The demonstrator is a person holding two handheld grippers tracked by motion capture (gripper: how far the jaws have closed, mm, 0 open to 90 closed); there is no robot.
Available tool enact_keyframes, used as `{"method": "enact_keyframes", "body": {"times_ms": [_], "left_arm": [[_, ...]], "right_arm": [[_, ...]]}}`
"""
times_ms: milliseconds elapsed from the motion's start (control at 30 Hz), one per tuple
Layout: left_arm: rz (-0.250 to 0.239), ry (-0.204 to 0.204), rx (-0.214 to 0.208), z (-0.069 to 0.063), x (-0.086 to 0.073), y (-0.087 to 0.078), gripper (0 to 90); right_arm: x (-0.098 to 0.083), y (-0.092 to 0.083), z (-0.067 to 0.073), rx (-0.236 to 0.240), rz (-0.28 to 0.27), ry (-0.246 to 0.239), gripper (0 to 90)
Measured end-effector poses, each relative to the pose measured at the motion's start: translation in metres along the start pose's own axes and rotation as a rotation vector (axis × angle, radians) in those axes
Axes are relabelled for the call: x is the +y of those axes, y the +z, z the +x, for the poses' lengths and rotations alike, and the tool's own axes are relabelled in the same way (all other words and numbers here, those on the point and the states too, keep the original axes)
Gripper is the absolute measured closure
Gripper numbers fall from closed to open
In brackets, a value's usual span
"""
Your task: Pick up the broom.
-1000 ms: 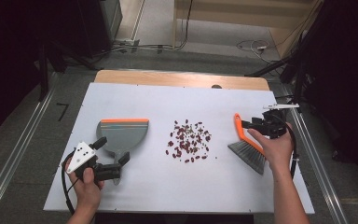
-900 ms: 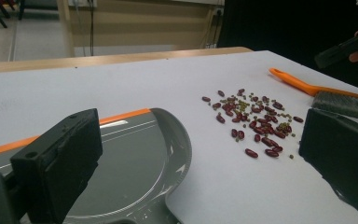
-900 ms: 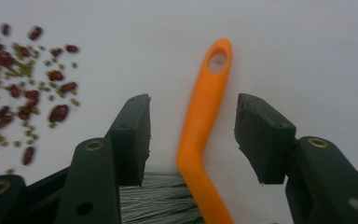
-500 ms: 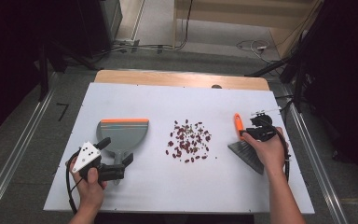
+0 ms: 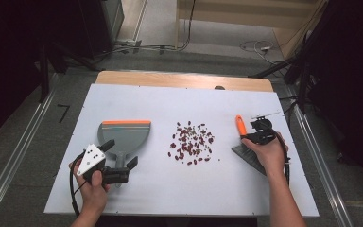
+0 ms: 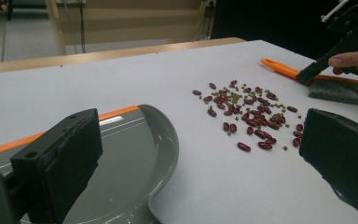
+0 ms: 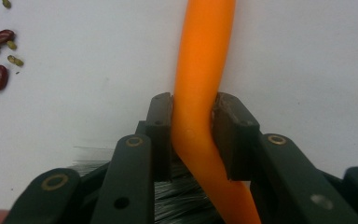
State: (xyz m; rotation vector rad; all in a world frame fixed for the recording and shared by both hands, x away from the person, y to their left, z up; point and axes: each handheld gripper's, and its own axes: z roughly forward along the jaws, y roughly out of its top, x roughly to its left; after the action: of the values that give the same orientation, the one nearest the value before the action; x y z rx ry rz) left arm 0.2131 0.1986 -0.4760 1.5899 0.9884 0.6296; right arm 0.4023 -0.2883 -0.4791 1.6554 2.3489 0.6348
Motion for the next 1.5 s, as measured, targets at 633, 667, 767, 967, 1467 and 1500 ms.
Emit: {"method": "enact_keyframes", "body": {"times_ms": [633,667,767,967,1467,1500], "left_arm": [[-0.018,0.017,-0.018,-0.008,0.002,-0.001,0.0],[-0.018,0.02,-0.018,-0.008,0.002,-0.001,0.0],[-0.02,0.022,-0.02,-0.009,0.003,-0.001,0.0],[-0.029,0.037,-0.023,-0.011,0.005,-0.001,0.0],[-0.041,0.035,-0.109,-0.02,0.023,0.002,0.0],[-0.037,0.033,-0.121,-0.021,0.025,0.003,0.0]], "right_arm": [[-0.031,-0.025,-0.021,0.173,-0.306,0.086,69.0],[-0.034,-0.029,-0.022,0.177,-0.327,0.088,69.0],[-0.044,-0.036,-0.024,0.191,-0.423,0.075,69.0],[-0.058,-0.048,-0.025,0.204,-0.609,0.042,69.2],[-0.065,-0.082,-0.032,0.316,-0.908,0.113,69.7],[-0.065,-0.085,-0.03,0.311,-0.912,0.11,69.7]]}}
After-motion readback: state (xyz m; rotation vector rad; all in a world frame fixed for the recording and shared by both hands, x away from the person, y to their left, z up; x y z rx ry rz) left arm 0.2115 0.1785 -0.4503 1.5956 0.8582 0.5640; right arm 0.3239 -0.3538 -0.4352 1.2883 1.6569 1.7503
